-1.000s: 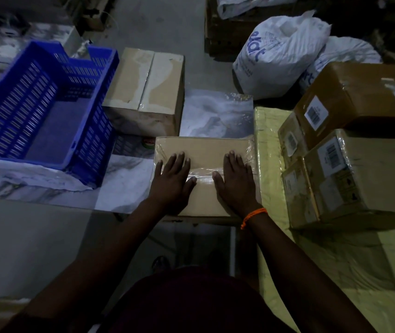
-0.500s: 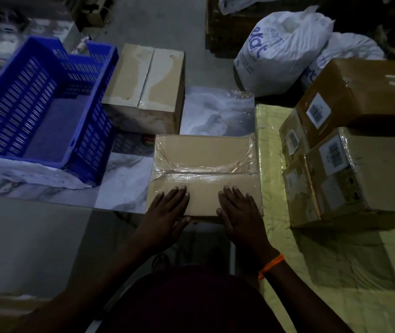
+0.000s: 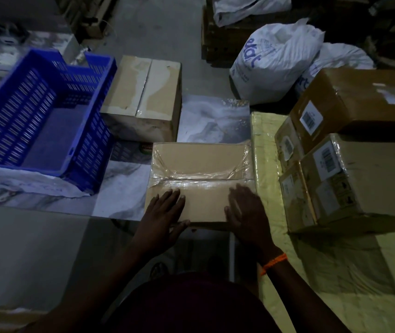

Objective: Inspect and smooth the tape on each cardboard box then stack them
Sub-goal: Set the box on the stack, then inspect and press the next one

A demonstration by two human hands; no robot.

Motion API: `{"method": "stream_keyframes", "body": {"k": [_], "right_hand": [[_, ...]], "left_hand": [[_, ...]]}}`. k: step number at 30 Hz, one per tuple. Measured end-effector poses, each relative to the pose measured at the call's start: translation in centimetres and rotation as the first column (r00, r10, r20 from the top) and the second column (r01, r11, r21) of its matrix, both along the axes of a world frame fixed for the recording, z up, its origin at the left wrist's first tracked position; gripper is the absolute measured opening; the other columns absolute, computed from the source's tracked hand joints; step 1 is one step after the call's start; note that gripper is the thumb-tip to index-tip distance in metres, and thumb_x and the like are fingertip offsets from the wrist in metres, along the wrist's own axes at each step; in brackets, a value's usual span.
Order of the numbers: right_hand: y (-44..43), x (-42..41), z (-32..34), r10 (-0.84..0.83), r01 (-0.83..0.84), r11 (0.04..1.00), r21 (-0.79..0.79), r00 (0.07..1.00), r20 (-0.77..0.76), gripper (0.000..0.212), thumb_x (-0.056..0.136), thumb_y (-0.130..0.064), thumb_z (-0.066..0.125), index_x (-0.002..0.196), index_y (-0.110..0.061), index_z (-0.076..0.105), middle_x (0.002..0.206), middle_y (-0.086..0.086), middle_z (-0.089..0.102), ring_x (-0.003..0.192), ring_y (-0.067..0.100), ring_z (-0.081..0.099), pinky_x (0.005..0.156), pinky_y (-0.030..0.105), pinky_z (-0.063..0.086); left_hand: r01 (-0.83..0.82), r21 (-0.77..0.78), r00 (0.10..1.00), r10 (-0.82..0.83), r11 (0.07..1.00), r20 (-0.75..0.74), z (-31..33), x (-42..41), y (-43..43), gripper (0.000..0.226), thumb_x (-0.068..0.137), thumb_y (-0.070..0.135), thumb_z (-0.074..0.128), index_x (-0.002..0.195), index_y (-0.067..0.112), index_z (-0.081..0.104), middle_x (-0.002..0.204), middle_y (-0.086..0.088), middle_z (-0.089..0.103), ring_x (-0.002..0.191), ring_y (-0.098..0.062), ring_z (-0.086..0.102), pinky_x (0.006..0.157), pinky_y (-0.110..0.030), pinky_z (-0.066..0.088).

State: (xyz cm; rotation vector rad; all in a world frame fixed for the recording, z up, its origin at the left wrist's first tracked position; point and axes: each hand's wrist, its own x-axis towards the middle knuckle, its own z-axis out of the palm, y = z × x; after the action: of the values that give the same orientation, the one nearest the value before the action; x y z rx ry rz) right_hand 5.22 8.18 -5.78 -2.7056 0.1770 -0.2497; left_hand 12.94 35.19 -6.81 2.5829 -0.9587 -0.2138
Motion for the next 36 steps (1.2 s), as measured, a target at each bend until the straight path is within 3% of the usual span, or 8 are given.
{"method": "stream_keyframes", "body": {"k": [5, 12, 14, 20, 23, 29, 33, 36], "right_hand": [[-2.2, 0.4, 1.0, -0.329, 0.371, 0.833, 0.41, 0.928, -0.172, 0.056, 0.097, -0.04, 0.067, 0.145, -0.012, 0.054, 0.139, 0.011, 0.061, 0.126, 0.028, 0.059, 0.103, 0.048, 0.053], [-1.0, 1.7, 5.2, -0.329, 0.284, 0.743, 0.606, 0.943, -0.039, 0.024, 0.106, -0.026, 0.056, 0.129, -0.027, 0.064, 0.126, -0.004, 0.066, 0.114, 0.005, 0.062, 0.094, 0.034, 0.056], [-1.5, 3.6, 6.4, -0.25, 0.196, 0.777, 0.598, 0.968, 0.007, 0.028, 0.1, -0.02, 0.065, 0.128, -0.024, 0.064, 0.127, -0.006, 0.064, 0.112, -0.006, 0.058, 0.095, 0.035, 0.057], [-4.3, 14.3, 9.9, 0.125, 0.053, 0.773, 0.632, 0.964, -0.234, 0.109, 0.075, -0.045, 0.085, 0.163, -0.027, 0.023, 0.169, -0.006, 0.026, 0.149, 0.009, 0.029, 0.112, 0.029, 0.038], [-3.4, 17.7, 11.2, 0.294, -0.068, 0.761, 0.645, 0.923, -0.25, 0.098, 0.077, -0.046, 0.082, 0.16, -0.025, 0.034, 0.15, -0.009, 0.05, 0.128, -0.005, 0.051, 0.096, 0.013, 0.049], [-1.1, 17.9, 9.6, 0.152, -0.049, 0.921, 0.387, 0.959, -0.24, 0.076, 0.068, -0.084, 0.068, 0.113, -0.023, 0.058, 0.108, 0.002, 0.061, 0.093, 0.012, 0.06, 0.063, 0.018, 0.043], [1.1, 15.1, 7.0, 0.024, 0.051, 0.932, 0.358, 0.98, -0.2, 0.091, 0.057, -0.104, 0.05, 0.095, -0.021, 0.051, 0.097, 0.004, 0.051, 0.088, 0.02, 0.051, 0.064, 0.025, 0.037], [2.8, 13.0, 6.7, -0.061, 0.135, 0.906, 0.402, 0.98, -0.192, 0.097, 0.056, -0.101, 0.055, 0.103, -0.016, 0.054, 0.108, 0.008, 0.053, 0.099, 0.024, 0.054, 0.076, 0.031, 0.042]], "left_hand": [[-0.034, 0.083, 0.998, 0.029, 0.996, 0.062, -1.0, -0.3, 0.1, 0.093, 0.096, 0.078, 0.03, 0.163, 0.015, 0.02, 0.171, -0.01, 0.01, 0.158, -0.028, 0.005, 0.125, -0.051, 0.009], [-0.114, -0.092, 0.993, 0.115, 0.989, 0.004, -0.5, 0.8, 3.8, 0.099, 0.09, 0.082, 0.038, 0.163, 0.018, 0.018, 0.172, -0.003, 0.011, 0.158, -0.018, 0.007, 0.127, -0.042, 0.007], [-0.126, -0.165, 0.992, 0.119, 0.978, -0.05, -0.3, 1.5, 5.8, 0.097, 0.091, 0.078, 0.043, 0.163, 0.019, 0.018, 0.171, -0.002, 0.013, 0.158, -0.017, 0.011, 0.126, -0.041, 0.012], [-0.09, -0.248, 0.996, 0.093, 0.965, 0.002, -0.4, 3.4, 9.1, 0.089, 0.097, 0.068, 0.047, 0.16, 0.008, 0.027, 0.167, -0.005, 0.024, 0.155, -0.006, 0.015, 0.124, -0.025, 0.016], [-0.118, -0.259, 0.991, 0.13, 0.959, 0.03, -0.7, 4.4, 10.1, 0.084, 0.1, 0.066, 0.043, 0.158, 0.005, 0.032, 0.165, -0.006, 0.029, 0.153, -0.007, 0.019, 0.124, -0.022, 0.016], [-0.491, -0.492, 0.815, 0.578, 0.719, 0.031, 0.2, 4.0, 9.4, 0.047, 0.097, 0.031, 0.067, 0.133, 0.003, 0.06, 0.137, -0.022, 0.053, 0.129, -0.031, 0.048, 0.104, -0.054, 0.047], [-0.449, -0.683, 0.829, 0.553, 0.576, -0.079, 3.3, 2.0, 6.9, 0.047, 0.094, 0.019, 0.07, 0.132, -0.004, 0.054, 0.136, -0.026, 0.048, 0.129, -0.009, 0.049, 0.096, -0.029, 0.056], [-0.541, -0.649, 0.829, 0.467, 0.534, -0.307, 5.4, -0.7, 6.1, 0.064, 0.098, 0.032, 0.064, 0.15, 0.005, 0.038, 0.156, -0.011, 0.037, 0.137, -0.027, 0.05, 0.098, -0.02, 0.053]]}}
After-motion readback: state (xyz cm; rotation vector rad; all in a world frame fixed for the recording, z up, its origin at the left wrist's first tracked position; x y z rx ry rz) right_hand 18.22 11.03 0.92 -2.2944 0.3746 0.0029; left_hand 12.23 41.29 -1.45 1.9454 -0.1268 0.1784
